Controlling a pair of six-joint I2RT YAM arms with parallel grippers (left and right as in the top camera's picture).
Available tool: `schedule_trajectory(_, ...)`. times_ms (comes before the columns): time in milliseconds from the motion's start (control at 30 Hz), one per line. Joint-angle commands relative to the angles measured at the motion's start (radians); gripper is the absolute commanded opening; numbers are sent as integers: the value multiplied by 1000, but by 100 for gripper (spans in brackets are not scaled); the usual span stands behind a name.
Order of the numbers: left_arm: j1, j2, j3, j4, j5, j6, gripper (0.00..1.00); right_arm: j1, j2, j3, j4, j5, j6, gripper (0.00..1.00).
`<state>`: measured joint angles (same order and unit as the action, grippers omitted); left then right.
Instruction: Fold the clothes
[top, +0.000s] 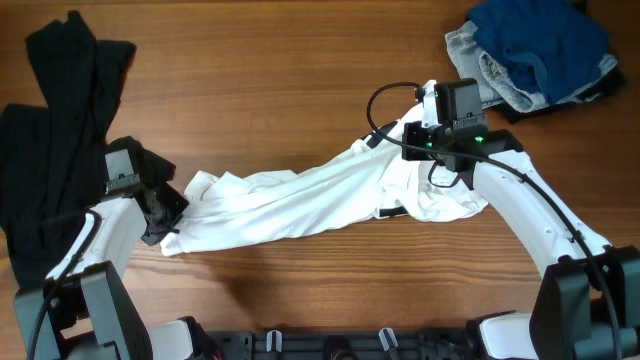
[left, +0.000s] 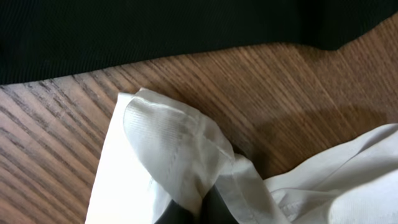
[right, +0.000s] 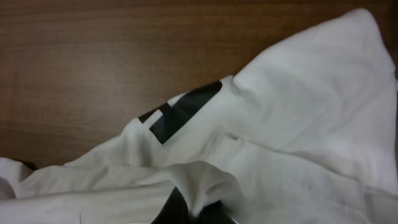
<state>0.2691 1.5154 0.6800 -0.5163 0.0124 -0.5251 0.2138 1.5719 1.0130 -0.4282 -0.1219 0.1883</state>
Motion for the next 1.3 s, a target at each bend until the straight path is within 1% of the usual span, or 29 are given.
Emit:
schedule_trajectory(0, -4, 48, -11, 19, 5, -11, 4, -6, 37, 18, 26, 45, -40, 4)
schedule_trajectory(33, -4, 48, -11, 20, 5, -11, 4, -6, 59, 18, 32, 47, -53, 4)
schedule_trajectory(67, -4, 48, -11, 22, 5, -10, 4, -6, 117, 18, 51, 64, -59, 4)
schedule_trajectory(100, -4, 48, -11, 25, 5, -10, 4, -6, 149, 18, 59, 63, -57, 22)
schedule_trajectory(133, -4, 48, -11, 27, 5, -10, 10, -6, 151, 18, 58, 64, -58, 43)
schedule_trajectory(167, -4, 48, -11, 27, 5, -10, 22, -6, 151, 18, 58, 63, -57, 57)
schedule_trajectory(200, -3, 48, -11, 27, 5, -8, 30, -6, 147, 21, 53, 63, -57, 70)
schedule_trajectory(233, -3, 48, -10, 32, 5, 5, 46, -6, 142, 35, 37, 57, -58, 82)
schedule_trajectory(267, -3, 47, -9, 38, 12, 34, 55, -6, 138, 51, 21, 52, -58, 87)
schedule_trajectory(300, -3, 41, 2, 43, 54, 114, 65, -6, 132, 70, 0, 48, -58, 93)
schedule_trajectory(367, -3, 25, 58, 17, 184, 306, 79, -6, 120, 110, -39, 43, -58, 99)
schedule_trajectory(433, -3, 18, 95, -11, 244, 400, 93, -6, 119, 131, -45, 22, -64, 99)
schedule_trajectory(467, -3, 18, 97, -20, 246, 426, 95, -6, 119, 132, -40, 10, -67, 99)
schedule_trajectory(533, -3, 20, 96, -72, 245, 504, 96, -6, 119, 132, -39, 6, -73, 99)
schedule_trajectory(633, -3, 20, 96, -163, 241, 579, 95, -6, 119, 131, -39, 10, -84, 99)
schedule_trajectory(700, -3, 20, 84, -173, 241, 590, 94, -6, 119, 131, -34, 10, -84, 100)
schedule_trajectory(767, -3, 24, 57, -132, 233, 600, 94, -6, 119, 131, -29, 10, -84, 100)
schedule_trajectory(867, -4, 28, 8, -23, 216, 600, 93, -6, 119, 131, -28, 10, -84, 99)
schedule_trajectory(933, -4, 29, -9, 21, 225, 599, 88, -6, 119, 131, -29, 10, -84, 100)
schedule_trajectory(1100, -24, 52, -14, 39, 258, 600, 78, -6, 119, 131, -28, 10, -83, 100)
schedule_trajectory(1167, -48, 71, -14, 40, 290, 600, 77, -6, 119, 131, -28, 10, -81, 99)
schedule_trajectory(1267, -139, 108, -14, 61, 333, 600, 78, -6, 119, 131, -30, 10, -81, 100)
